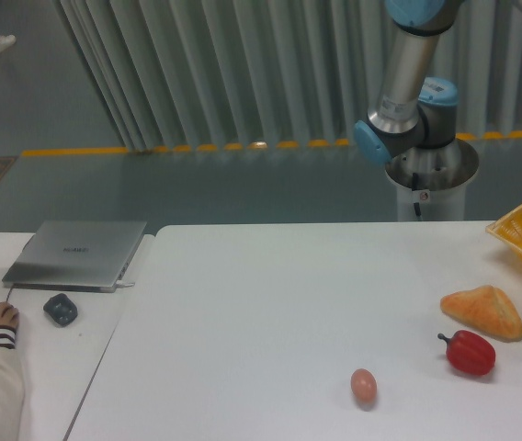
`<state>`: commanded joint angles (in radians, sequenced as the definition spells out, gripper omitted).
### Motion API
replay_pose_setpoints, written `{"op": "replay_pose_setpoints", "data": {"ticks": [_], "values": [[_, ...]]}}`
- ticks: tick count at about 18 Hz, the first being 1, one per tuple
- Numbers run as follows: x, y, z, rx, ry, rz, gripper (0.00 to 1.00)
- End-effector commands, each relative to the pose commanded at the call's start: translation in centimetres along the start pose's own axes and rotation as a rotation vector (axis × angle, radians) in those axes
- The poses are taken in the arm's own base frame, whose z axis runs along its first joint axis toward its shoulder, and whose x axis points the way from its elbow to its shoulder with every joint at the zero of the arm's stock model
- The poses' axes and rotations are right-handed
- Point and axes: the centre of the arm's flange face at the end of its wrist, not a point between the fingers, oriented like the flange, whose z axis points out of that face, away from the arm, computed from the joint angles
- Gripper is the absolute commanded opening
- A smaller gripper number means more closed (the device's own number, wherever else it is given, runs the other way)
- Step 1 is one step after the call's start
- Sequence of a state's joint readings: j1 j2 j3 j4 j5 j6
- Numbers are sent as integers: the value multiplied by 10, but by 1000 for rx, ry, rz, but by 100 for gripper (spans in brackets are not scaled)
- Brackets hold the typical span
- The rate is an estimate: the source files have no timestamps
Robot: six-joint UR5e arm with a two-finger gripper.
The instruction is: Place the yellow pepper on the table
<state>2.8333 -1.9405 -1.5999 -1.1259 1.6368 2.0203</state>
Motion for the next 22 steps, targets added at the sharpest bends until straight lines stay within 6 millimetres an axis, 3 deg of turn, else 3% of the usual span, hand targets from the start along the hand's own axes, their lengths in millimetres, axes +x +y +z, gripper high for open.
{"op": "replay_pose_setpoints", "data": {"ticks": [5, 6, 9, 10, 11, 13, 16, 19, 22], "values": [[0, -2, 14, 7, 22, -2, 100], [0, -2, 16, 8, 25, -1, 94], [-1, -2, 21, 11, 30, -4, 91], [-1, -2, 21, 10, 29, -4, 80], [-2, 0, 21, 9, 26, -4, 64], [-3, 0, 21, 8, 25, -4, 45], [-4, 1, 17, 6, 19, -3, 30], [-3, 4, 11, 2, 11, 4, 29], [8, 10, -25, -18, -27, -10, 29]]}}
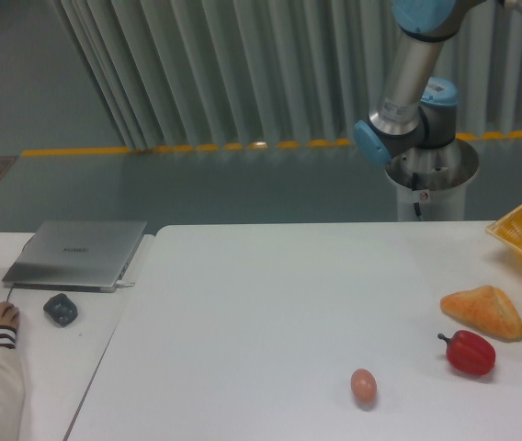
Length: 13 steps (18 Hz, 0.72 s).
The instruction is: Place the yellow pepper on the table
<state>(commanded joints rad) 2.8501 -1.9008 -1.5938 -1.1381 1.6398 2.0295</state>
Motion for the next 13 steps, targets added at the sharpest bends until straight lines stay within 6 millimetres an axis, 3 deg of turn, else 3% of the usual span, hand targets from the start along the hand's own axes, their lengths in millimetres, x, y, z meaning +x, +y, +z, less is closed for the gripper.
{"op": "replay_pose_setpoints", "data": {"ticks": [4, 6, 9, 13], "values": [[22, -5, -54, -4, -17, -6, 29], [22, -14, -61, -4, -28, -6, 29], [16, -34, -75, -8, -55, 0, 29], [-13, -75, -87, -6, -93, -69, 29]]}}
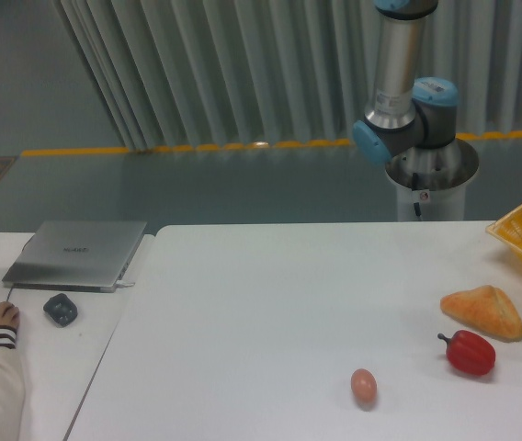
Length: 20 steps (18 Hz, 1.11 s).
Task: Place the yellow pepper on the table
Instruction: 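Carry the held yellow pepper with the gripper down beside the green pepper, then lower the yellow pepper onto the table and open the gripper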
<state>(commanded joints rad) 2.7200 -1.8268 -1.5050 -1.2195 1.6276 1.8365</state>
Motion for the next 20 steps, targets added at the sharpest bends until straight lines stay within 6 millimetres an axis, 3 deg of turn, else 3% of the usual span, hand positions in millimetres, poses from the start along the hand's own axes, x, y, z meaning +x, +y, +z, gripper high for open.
{"op": "replay_pose_setpoints", "data": {"ticks": [5, 12, 18, 19, 20], "values": [[-27, -59, 11, 13, -25, -101, 29], [-44, -131, 64, 22, -33, -181, 30], [-34, -145, 87, 23, 7, -167, 34], [-33, -146, 89, 23, 12, -167, 41], [-32, -146, 91, 23, 16, -167, 56]]}}
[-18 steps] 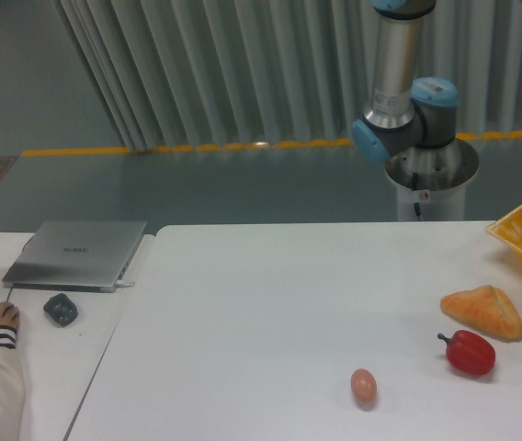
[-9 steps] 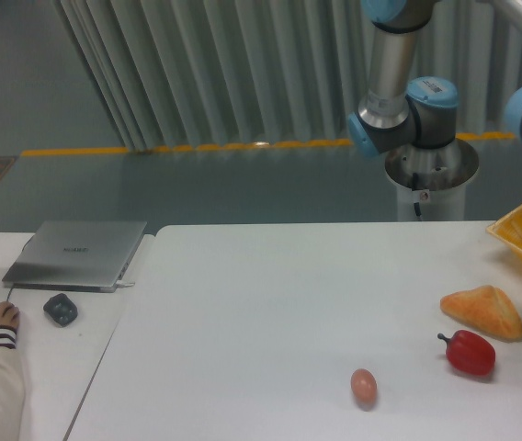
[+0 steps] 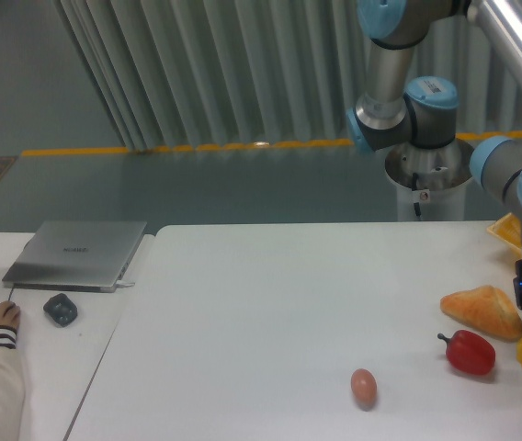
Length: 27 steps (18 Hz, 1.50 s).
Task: Place the yellow pepper on the table
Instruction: 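Lower the yellow pepper onto the table and open the gripper, then lift the open gripper up and away from the yellow pepper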
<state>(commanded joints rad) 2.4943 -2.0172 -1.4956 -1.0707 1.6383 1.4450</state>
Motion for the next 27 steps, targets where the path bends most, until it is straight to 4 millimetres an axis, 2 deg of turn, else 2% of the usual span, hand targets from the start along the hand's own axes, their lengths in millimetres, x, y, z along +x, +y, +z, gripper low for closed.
{"op": "replay_pose_setpoints", "data": {"ticks": [1, 2, 5, 7, 8, 9, 12, 14, 15, 17, 20, 22, 27], "values": [[1, 0, 1, 0, 3, 6, 92], [1, 0, 0, 0, 0, 8, 100], [6, 0, -5, -4, -2, 11, 100], [17, 3, -16, -12, -9, 6, 100], [16, 6, -20, -9, -15, -4, 100], [13, 13, -34, -5, -39, -13, 100], [7, 50, -64, 14, -76, -59, 100], [3, 82, -70, 41, -39, -78, 100], [2, 102, -74, 37, -10, -64, 100], [0, 130, -81, 32, 41, -1, 100], [1, 158, -83, 32, 74, 7, 100], [3, 166, -79, 33, 98, 7, 100], [8, 165, -68, 32, 126, 22, 100]]}}
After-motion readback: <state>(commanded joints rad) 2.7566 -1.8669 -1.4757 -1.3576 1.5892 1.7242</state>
